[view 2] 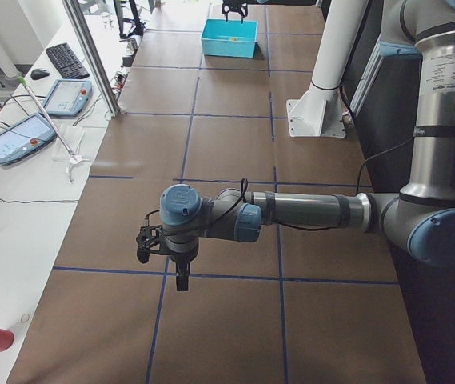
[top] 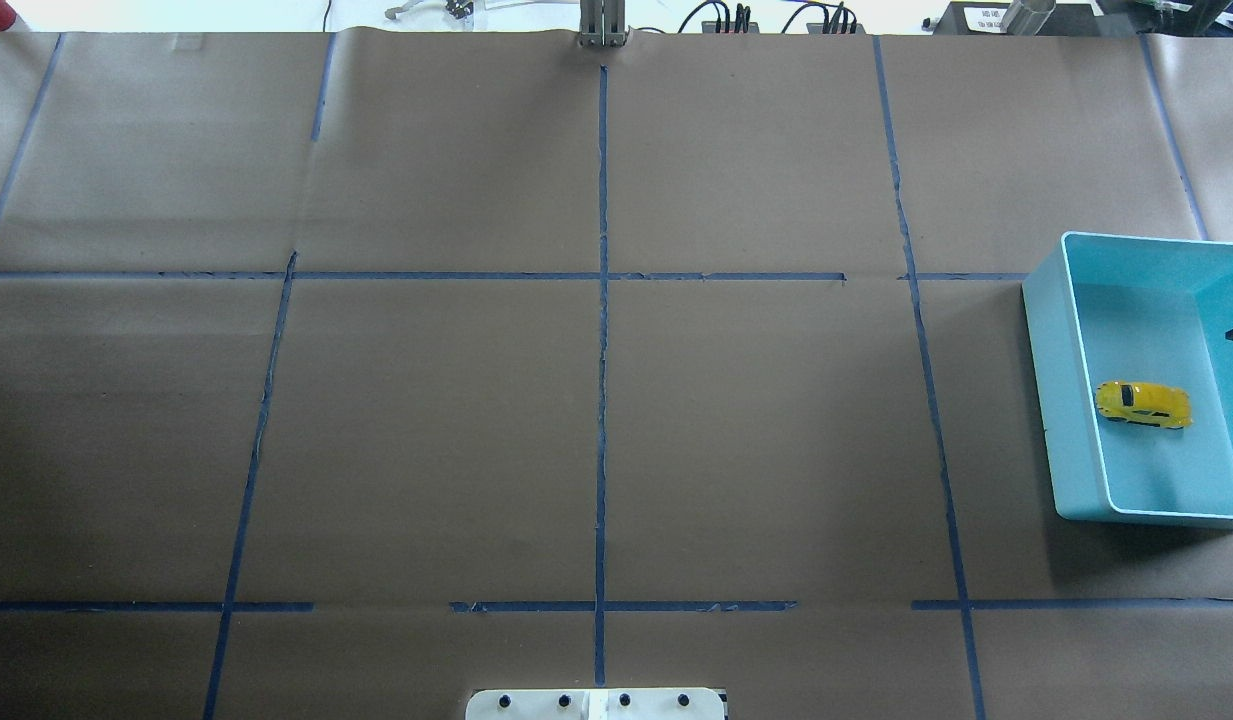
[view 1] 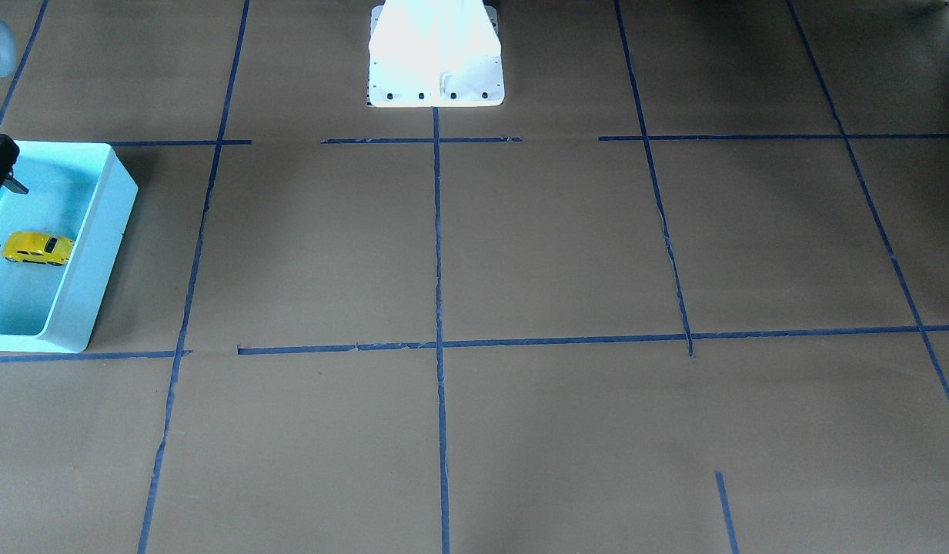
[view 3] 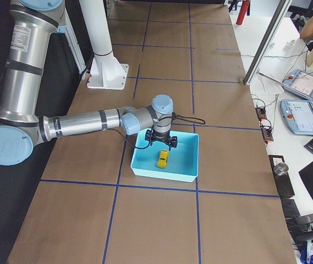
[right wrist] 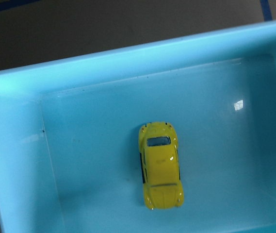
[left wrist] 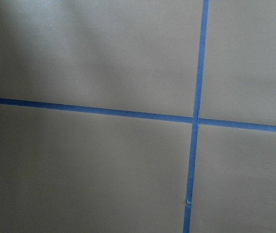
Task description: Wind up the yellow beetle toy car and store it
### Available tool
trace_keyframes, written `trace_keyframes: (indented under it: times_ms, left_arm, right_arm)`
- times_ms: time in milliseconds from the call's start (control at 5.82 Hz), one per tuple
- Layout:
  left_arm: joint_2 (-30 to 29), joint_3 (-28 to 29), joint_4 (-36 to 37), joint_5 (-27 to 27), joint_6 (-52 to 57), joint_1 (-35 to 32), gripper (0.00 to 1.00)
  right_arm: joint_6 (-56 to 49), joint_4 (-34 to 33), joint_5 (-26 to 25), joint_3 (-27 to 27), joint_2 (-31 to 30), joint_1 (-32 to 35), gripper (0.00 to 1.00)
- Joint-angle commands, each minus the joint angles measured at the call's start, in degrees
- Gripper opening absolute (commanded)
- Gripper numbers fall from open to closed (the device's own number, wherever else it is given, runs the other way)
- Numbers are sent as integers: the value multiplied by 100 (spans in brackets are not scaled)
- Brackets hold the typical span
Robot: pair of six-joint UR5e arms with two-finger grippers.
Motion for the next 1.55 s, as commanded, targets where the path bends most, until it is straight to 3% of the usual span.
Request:
trace_keyframes:
  times_ms: [0, 172, 516, 688, 859, 1375]
  left_arm:
    - [-9, -2, 0, 0, 0, 0, 100]
    - [-9, -2, 0, 0, 0, 9, 100]
    - [-9, -2, 0, 0, 0, 26, 100]
    - [-9, -11, 9, 0, 0, 26, 100]
    - [-9, -2, 0, 0, 0, 35, 100]
    - [-9, -2, 0, 0, 0, 35, 100]
  right_arm:
    - [44, -1443, 195, 57, 129, 844, 100]
    - [166, -1765, 186, -30, 157, 1161, 100]
    - [1534, -2303, 256, -22, 261, 1917, 100]
    - [2087, -2365, 753, -100, 289, 2425, 100]
    - [3467, -2366, 914, -75, 289, 2665, 100]
    - [5231, -2314, 233, -31, 288, 2728, 100]
